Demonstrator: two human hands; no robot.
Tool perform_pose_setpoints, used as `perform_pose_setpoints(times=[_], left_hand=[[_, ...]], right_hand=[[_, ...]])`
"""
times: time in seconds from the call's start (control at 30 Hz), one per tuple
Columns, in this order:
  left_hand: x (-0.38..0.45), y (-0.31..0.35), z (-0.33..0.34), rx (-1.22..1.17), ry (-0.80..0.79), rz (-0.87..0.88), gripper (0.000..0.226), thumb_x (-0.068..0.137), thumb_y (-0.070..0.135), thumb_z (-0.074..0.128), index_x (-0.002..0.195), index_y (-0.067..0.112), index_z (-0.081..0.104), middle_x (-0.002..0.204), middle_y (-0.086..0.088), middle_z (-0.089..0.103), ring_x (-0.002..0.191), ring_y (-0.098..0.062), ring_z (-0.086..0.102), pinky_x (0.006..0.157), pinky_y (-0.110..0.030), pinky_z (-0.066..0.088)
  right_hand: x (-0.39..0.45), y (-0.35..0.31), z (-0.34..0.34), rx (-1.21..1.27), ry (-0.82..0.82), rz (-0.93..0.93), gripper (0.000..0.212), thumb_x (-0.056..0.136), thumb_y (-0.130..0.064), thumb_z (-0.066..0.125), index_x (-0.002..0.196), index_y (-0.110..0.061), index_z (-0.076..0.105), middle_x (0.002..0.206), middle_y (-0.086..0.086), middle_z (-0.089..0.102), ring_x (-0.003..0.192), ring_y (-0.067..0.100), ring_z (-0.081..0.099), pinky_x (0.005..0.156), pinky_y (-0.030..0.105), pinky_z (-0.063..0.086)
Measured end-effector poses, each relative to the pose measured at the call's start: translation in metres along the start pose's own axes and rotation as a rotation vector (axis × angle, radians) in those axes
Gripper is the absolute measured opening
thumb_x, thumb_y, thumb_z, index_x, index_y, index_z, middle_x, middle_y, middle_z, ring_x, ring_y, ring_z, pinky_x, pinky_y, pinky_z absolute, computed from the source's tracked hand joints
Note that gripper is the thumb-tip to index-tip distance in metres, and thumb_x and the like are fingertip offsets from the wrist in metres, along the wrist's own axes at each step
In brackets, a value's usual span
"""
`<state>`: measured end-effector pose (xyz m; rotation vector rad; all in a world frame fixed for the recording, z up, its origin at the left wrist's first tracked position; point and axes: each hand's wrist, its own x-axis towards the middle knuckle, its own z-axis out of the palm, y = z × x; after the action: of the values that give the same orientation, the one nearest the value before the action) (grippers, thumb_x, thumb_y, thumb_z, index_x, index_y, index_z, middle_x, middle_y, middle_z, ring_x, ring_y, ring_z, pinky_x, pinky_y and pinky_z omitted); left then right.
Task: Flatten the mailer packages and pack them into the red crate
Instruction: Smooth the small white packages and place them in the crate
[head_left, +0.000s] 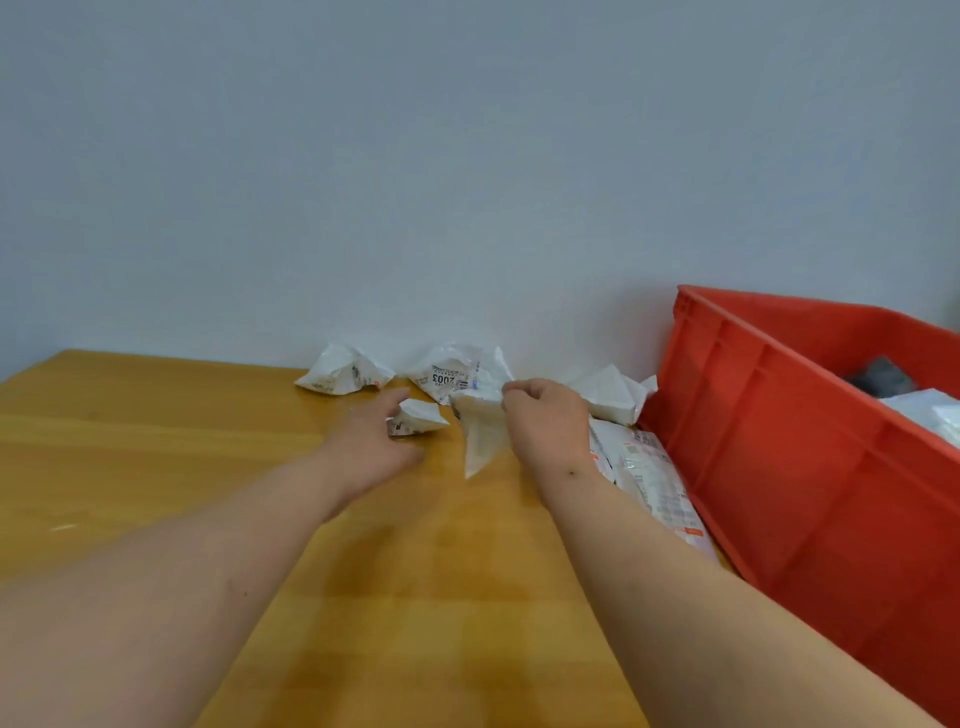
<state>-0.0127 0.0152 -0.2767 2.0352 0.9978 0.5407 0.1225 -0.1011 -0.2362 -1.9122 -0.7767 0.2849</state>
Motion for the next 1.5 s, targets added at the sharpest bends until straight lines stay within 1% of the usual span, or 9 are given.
perform_pose_setpoints(times=[0.13,0.33,0.5,0.7,0.8,0.97,1.17,1.3,1.5], left_hand=[[-0.038,0.022,0.008,-0.419,-0.322,-0.096,0.101,0.065,0.032,0.086,0.148,0.036,0.028,0.128,0.006,0.055,0.114,-0.013,0.058,0.098,-0.036,0.047],[-0.070,0.031,0.028,-0.492,-0.246,-0.154,0.100,0.047,0.061,0.081,0.135,0.025,0.050,0.112,0.002,0.069,0.103,-0.017,0.064,0.085,-0.034,0.054],[-0.085,0.014,0.033,-0.537,-0.115,-0.222,0.044,0.077,0.036,0.081,0.115,0.020,0.067,0.099,0.001,0.072,0.090,-0.015,0.065,0.078,-0.032,0.052],[-0.101,0.011,0.033,-0.696,-0.186,-0.225,0.024,0.086,0.014,0.072,0.110,0.012,0.071,0.096,-0.004,0.071,0.087,-0.017,0.062,0.086,-0.033,0.051],[-0.108,0.009,0.035,-0.778,-0.253,-0.244,0.020,0.088,0.010,0.067,0.108,0.009,0.071,0.093,-0.005,0.072,0.086,-0.018,0.064,0.091,-0.036,0.049],[-0.115,-0.004,0.041,-0.823,-0.282,-0.319,0.021,0.093,0.010,0.061,0.113,0.010,0.068,0.096,-0.005,0.074,0.089,-0.017,0.068,0.096,-0.038,0.048],[-0.118,-0.014,0.036,-0.757,-0.391,-0.333,0.024,0.097,0.016,0.056,0.120,0.015,0.063,0.105,-0.005,0.074,0.093,-0.018,0.070,0.091,-0.038,0.048],[-0.117,-0.018,0.034,-0.663,-0.414,-0.335,0.025,0.101,0.024,0.050,0.123,0.020,0.060,0.110,-0.009,0.073,0.097,-0.022,0.070,0.102,-0.042,0.045],[-0.110,-0.022,0.034,-0.592,-0.354,-0.367,0.028,0.104,0.023,0.044,0.129,0.013,0.053,0.101,-0.016,0.074,0.089,-0.025,0.074,0.073,-0.032,0.054]], right_hand=[[-0.028,-0.002,-0.009,-0.190,-0.101,0.012,0.027,0.089,-0.017,0.051,0.106,-0.020,0.071,0.104,-0.001,0.071,0.100,0.025,0.063,0.102,0.047,0.043],[-0.061,-0.002,-0.019,-0.148,-0.265,0.020,0.031,0.089,-0.011,0.052,0.113,-0.019,0.071,0.119,0.000,0.067,0.117,0.022,0.056,0.105,0.042,0.040],[-0.081,0.002,-0.038,0.058,-0.434,0.048,0.028,0.094,-0.004,0.049,0.109,-0.011,0.071,0.111,0.003,0.068,0.098,0.011,0.059,0.064,0.009,0.039],[-0.073,0.027,-0.037,-0.065,-0.233,0.061,0.041,0.093,-0.011,0.049,0.133,-0.018,0.055,0.136,0.003,0.055,0.119,0.020,0.051,0.088,0.028,0.044],[-0.071,0.043,-0.038,-0.101,-0.228,0.241,0.058,0.092,-0.026,0.051,0.148,-0.020,0.038,0.147,0.006,0.043,0.129,0.029,0.044,0.095,0.039,0.044],[-0.080,0.060,-0.045,0.151,-0.274,0.475,0.034,0.093,-0.032,0.055,0.119,-0.011,0.061,0.103,0.008,0.067,0.088,0.020,0.060,0.064,0.030,0.038],[-0.072,0.074,-0.044,0.203,-0.280,0.449,0.028,0.092,-0.033,0.061,0.116,-0.019,0.058,0.119,0.002,0.060,0.105,0.021,0.058,0.086,0.036,0.048],[-0.069,0.078,-0.040,0.209,-0.268,0.365,0.003,0.098,-0.022,0.052,0.096,-0.021,0.053,0.107,0.004,0.067,0.096,0.019,0.066,0.082,0.036,0.046],[-0.065,0.082,-0.033,0.229,-0.173,0.334,0.011,0.100,-0.022,0.047,0.089,-0.025,0.048,0.111,0.009,0.061,0.095,0.027,0.059,0.088,0.047,0.057]])
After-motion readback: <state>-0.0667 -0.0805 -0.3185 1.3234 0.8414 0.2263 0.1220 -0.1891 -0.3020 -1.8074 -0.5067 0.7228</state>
